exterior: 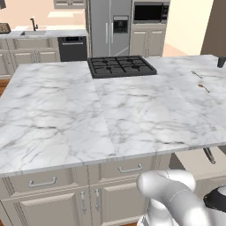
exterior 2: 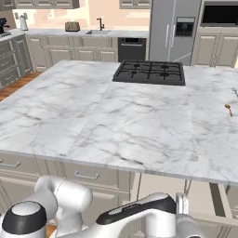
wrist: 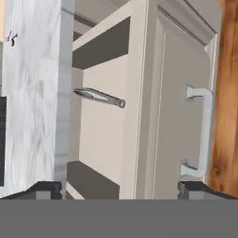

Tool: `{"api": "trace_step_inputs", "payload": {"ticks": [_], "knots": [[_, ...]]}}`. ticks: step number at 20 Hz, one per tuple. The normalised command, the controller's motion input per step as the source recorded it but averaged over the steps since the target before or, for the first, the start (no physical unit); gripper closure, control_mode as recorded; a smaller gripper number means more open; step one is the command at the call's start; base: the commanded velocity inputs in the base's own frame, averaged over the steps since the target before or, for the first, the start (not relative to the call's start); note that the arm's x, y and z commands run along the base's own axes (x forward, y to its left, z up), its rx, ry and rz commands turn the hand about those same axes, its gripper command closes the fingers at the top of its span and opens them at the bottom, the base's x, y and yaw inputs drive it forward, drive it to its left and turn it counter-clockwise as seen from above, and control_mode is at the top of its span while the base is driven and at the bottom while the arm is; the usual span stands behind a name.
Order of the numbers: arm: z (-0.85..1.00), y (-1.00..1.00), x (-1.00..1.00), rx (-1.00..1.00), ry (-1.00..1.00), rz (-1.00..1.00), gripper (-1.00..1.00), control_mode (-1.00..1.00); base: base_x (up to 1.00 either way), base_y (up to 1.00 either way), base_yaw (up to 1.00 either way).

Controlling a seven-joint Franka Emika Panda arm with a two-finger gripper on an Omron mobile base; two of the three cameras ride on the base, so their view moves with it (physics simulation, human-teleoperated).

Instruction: Take the tongs from the drawer on the right and place them on the dining counter next to the tray containing the kebab skewer.

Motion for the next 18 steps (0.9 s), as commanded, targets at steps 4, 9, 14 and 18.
{"api": "trace_step_inputs", "payload": {"ticks": [4,9,14,18], "knots": [[0.0,0.0,0.15,0.0,0.09,0.0,-1.0,-1.0,0.0,0.0,0.0],[0.0,0.0,0.34,0.0,0.12,0.0,-1.0,-1.0,0.0,0.0,0.0],[0.0,0.0,0.35,0.0,0.17,0.0,-1.0,-1.0,0.0,0.0,0.0],[-0.02,0.0,0.29,0.0,0.16,0.0,-1.0,-1.0,0.0,0.0,0.0]]}}
